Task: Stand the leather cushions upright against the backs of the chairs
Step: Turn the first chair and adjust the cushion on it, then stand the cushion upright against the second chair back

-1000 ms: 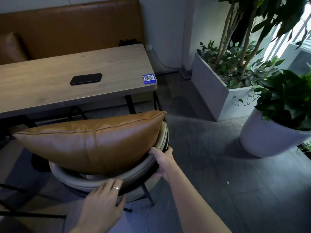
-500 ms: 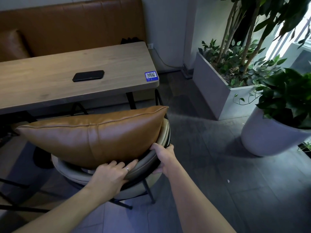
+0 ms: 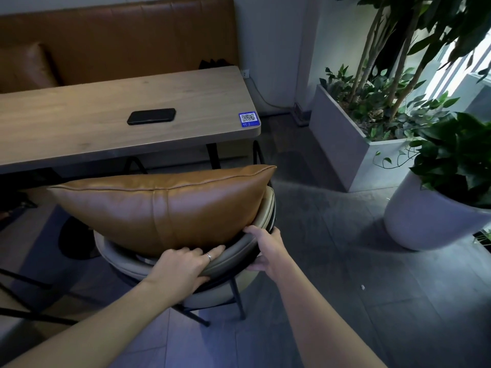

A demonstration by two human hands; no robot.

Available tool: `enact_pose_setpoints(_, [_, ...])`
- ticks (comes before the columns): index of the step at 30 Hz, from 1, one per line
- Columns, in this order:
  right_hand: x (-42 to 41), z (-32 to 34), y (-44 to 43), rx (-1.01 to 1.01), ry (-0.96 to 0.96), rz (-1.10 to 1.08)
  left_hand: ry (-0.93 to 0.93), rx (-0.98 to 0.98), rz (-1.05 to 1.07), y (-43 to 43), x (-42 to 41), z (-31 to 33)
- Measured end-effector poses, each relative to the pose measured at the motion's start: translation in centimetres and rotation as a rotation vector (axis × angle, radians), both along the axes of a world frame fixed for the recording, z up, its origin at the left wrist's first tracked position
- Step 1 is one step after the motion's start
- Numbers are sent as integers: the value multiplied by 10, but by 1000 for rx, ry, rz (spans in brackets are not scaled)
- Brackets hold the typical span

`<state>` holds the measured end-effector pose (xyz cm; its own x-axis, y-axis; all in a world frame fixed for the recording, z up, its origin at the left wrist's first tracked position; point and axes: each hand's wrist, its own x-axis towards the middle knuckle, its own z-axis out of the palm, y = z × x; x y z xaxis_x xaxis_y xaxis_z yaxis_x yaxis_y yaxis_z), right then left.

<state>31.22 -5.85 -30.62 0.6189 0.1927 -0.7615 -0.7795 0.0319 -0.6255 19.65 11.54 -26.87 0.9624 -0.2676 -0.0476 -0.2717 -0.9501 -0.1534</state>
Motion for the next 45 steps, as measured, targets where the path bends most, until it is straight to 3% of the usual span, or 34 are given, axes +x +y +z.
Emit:
enact_pose_setpoints(5, [-9, 9, -4, -119, -137, 140, 50, 54, 95, 4, 18, 18])
enact_pose_setpoints(10, [-18, 61, -3, -628, -440, 559, -46, 69, 145, 9, 24, 59])
enact_pose_setpoints(13, [-25, 106, 1, -810, -585, 722, -120, 31, 184, 15, 18, 92])
enact_pose_setpoints(22, [-111, 264, 64, -1113, -1145, 765, -381, 0, 309, 71, -69, 232])
enact_pose_setpoints(31, [-283, 423, 156, -1191, -1777, 555, -629, 4, 443, 152, -260, 396])
enact_pose_setpoints(39, [-441, 512, 231, -1056, -2123, 396, -787, 36, 580, 217, -445, 485])
enact_pose_setpoints(45, [-518, 550, 283, -920, -2262, 382, -889, 97, 659, 258, -541, 515])
